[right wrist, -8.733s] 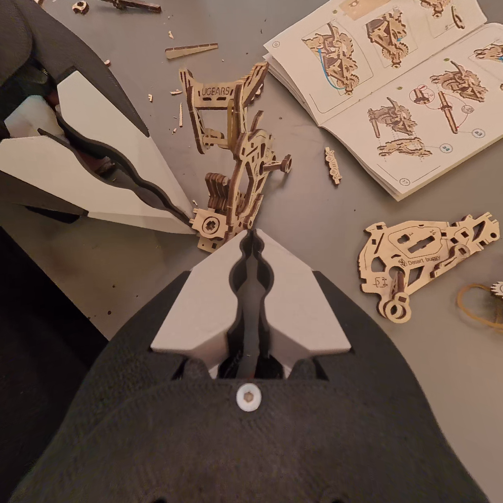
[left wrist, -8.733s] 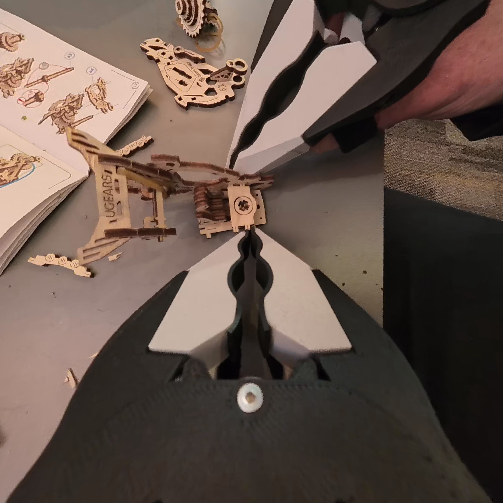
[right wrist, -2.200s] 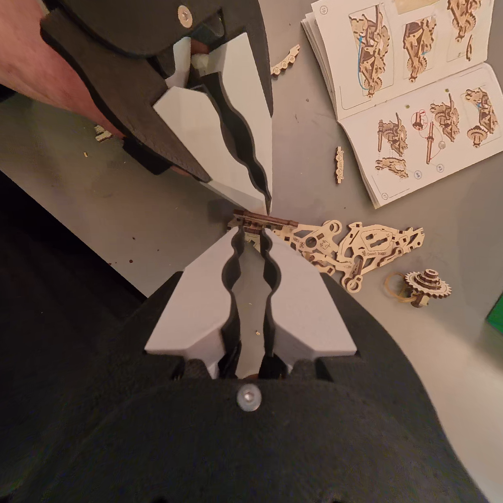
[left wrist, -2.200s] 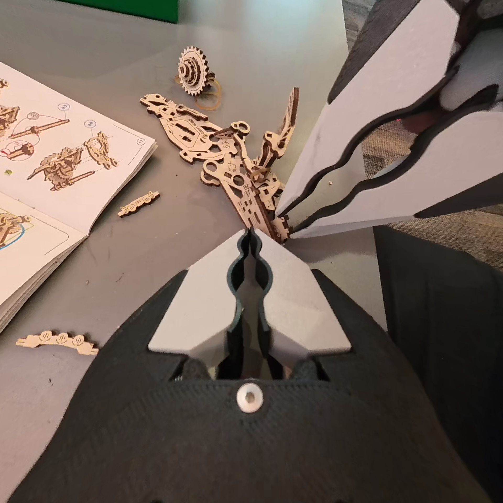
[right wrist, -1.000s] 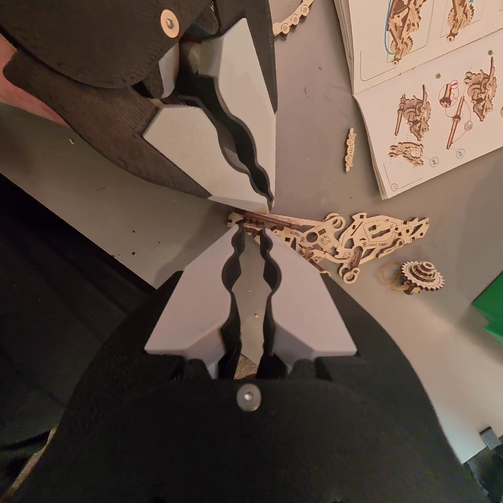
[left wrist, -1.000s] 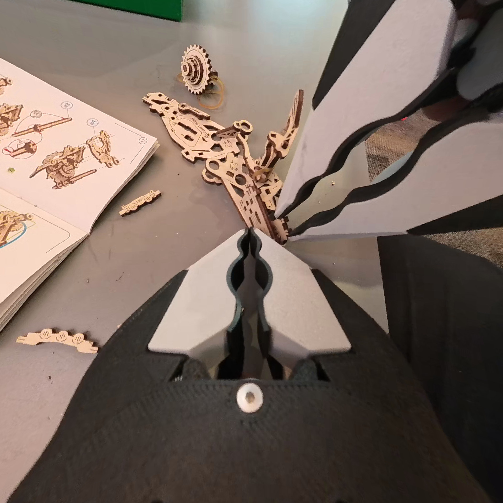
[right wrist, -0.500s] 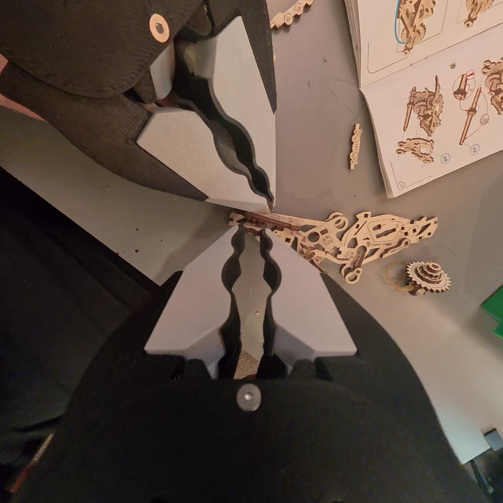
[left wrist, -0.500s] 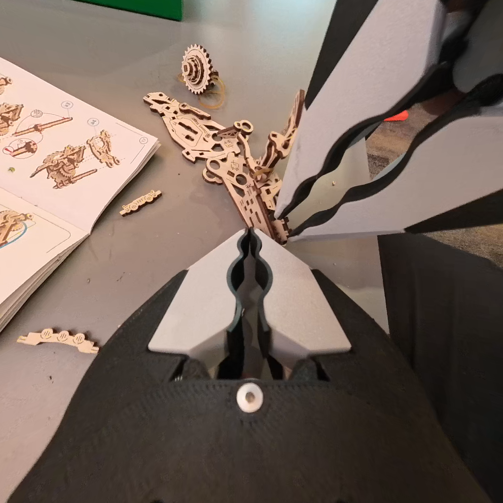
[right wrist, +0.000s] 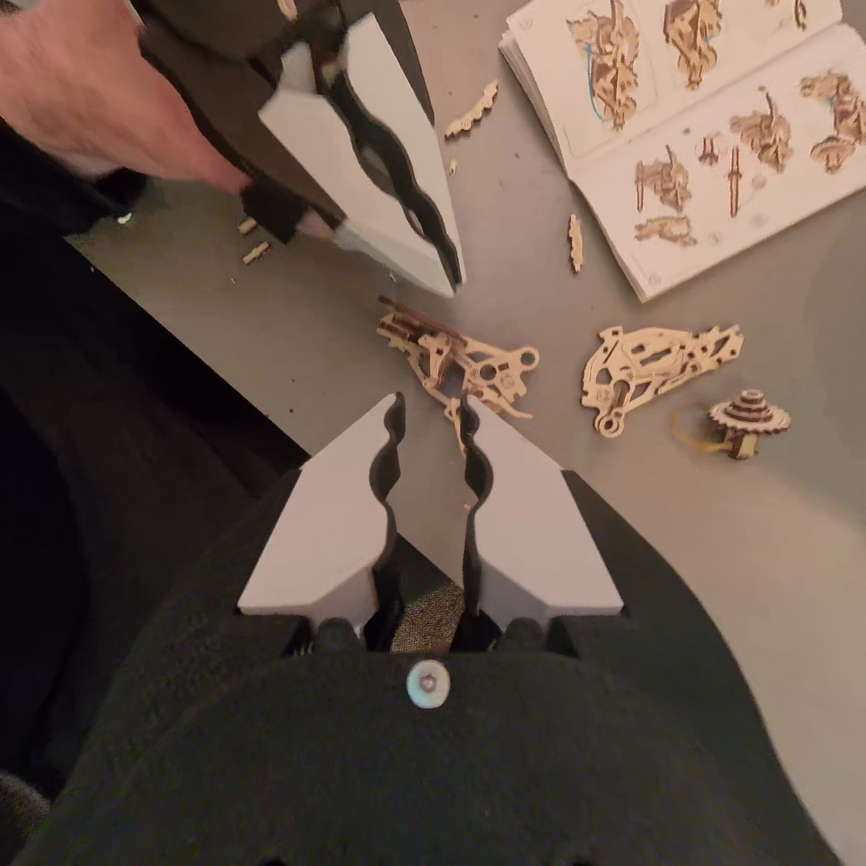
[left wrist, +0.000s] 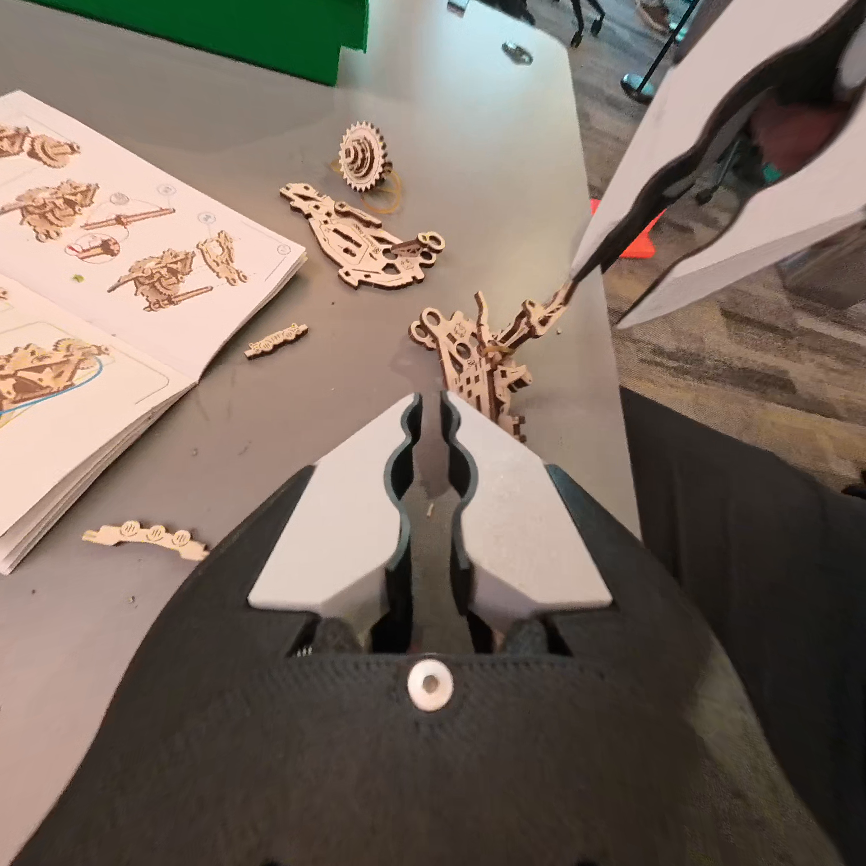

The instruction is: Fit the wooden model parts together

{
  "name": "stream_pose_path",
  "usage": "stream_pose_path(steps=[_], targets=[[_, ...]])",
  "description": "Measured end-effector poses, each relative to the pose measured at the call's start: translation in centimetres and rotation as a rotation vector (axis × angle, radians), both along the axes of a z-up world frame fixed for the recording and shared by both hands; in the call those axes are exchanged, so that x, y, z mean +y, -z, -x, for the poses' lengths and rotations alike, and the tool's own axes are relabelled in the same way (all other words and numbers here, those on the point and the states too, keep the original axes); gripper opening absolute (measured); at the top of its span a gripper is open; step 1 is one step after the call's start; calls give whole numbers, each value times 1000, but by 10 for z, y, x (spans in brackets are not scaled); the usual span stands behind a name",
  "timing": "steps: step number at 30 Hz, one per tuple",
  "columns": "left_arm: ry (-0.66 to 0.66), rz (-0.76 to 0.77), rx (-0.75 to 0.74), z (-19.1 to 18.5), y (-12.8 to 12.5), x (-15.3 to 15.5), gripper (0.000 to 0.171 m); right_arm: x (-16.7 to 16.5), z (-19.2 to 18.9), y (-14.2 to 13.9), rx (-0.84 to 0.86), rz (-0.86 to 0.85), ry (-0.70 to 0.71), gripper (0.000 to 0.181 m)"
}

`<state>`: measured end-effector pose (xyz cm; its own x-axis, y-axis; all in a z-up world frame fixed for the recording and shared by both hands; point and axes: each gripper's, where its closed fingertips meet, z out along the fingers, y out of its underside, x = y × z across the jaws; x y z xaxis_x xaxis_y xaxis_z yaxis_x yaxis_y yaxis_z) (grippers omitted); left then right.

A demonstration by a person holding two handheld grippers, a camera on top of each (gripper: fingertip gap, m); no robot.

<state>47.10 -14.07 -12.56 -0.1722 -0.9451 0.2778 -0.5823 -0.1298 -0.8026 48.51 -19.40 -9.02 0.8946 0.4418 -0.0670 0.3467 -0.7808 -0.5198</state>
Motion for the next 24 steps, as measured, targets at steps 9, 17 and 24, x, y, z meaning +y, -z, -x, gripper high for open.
stream_pose_path(steps=[9, 17, 24], targets=[[93, -76, 40, 27, -10, -26, 53, -27, -31, 8, 99, -78, 76, 21], [42, -148, 172, 12, 20, -35, 18, -36, -31, 22, 176, -130, 92, 20], [-16, 93, 67, 8, -3, -35, 16, -40, -35, 18, 293, -196, 155, 22]])
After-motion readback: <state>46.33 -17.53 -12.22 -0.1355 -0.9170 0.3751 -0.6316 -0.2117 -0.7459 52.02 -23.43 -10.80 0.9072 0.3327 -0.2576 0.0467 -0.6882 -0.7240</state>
